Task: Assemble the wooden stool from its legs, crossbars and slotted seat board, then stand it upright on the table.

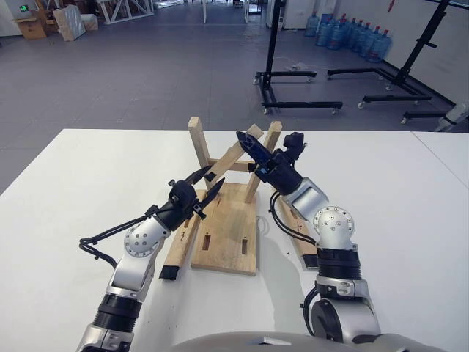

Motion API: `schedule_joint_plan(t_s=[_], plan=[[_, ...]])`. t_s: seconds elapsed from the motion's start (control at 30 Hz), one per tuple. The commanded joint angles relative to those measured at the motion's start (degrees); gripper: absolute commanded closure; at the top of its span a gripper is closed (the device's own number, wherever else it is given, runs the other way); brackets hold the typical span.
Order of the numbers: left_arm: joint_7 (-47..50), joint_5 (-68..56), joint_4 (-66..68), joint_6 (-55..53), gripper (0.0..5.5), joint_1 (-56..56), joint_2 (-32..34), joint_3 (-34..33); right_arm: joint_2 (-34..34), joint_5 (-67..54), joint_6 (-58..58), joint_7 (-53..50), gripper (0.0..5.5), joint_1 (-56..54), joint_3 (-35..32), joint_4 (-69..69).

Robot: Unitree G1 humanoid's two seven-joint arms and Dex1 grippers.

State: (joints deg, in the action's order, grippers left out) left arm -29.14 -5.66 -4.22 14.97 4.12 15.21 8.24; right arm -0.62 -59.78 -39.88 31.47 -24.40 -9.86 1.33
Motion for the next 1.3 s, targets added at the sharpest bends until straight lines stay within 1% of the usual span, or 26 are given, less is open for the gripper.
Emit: schedule_joint_plan(t_s=[0.03,0.1,0.23,0.33,0.47,0.53,0.6,0.67,0.77,0.83,0.93,1.07,1.23,1.3], plan=[[2.61,2.72,-0.30,-0.45,2.72,-1.26,-0.51,-0.03,2.89,-0.86,-0.77,-1.84,5.11,0.08,-1.39,5.62],[4.17,3.28,-0.95,-0.80,2.49,-2.73,-0.92,-0.32,5.82,-3.60,-3.19,-3.07,5.11,2.03,-3.79,7.82],[9.38,2.64,-2.88,-1.54,2.49,-7.14,-3.04,-3.12,13.75,-12.29,-11.75,-5.33,5.11,9.60,-9.41,9.61],[13.88,3.19,-4.45,-2.10,2.49,-9.82,-5.07,-4.99,18.38,-15.25,-16.97,-7.51,5.11,15.52,-10.28,11.57],[19.19,5.44,-6.52,-2.74,2.49,-12.13,-7.61,-5.83,20.29,-17.14,-19.33,-13.74,5.11,20.25,-11.55,12.77],[21.31,6.41,-7.54,-3.06,2.49,-12.83,-8.57,-6.19,19.98,-11.89,-16.33,-17.59,5.11,21.51,-10.80,14.79],[22.98,7.54,-8.37,-3.65,2.49,-13.22,-9.13,-6.52,19.84,-2.37,-10.40,-22.04,5.11,20.73,-9.43,14.85],[24.07,8.12,-9.02,-4.11,2.49,-13.23,-9.25,-7.11,19.61,4.02,-5.71,-24.12,5.11,19.82,-8.51,15.78],[24.89,8.14,-8.97,-4.78,2.49,-12.85,-9.05,-8.19,17.80,7.89,-4.06,-27.87,5.11,16.42,-5.97,18.15],[25.40,7.94,-8.54,-5.35,2.49,-12.24,-8.74,-9.22,16.99,9.99,-3.95,-29.17,5.11,16.03,-3.80,20.18],[24.12,8.44,-8.46,-5.55,2.49,-11.84,-7.89,-8.48,16.47,14.09,-2.33,-30.02,5.11,16.52,-1.85,21.08],[23.66,8.09,-9.01,-5.89,2.49,-11.77,-7.96,-7.94,18.23,22.61,-0.24,-31.34,5.11,18.07,0.61,22.64],[23.47,8.00,-8.74,-5.87,2.49,-11.57,-7.98,-8.12,20.14,27.00,2.97,-25.14,5.11,21.46,3.92,25.34],[23.18,7.92,-8.45,-5.93,2.49,-10.95,-7.87,-8.02,19.28,28.17,2.52,-25.48,5.11,21.47,4.89,25.87]])
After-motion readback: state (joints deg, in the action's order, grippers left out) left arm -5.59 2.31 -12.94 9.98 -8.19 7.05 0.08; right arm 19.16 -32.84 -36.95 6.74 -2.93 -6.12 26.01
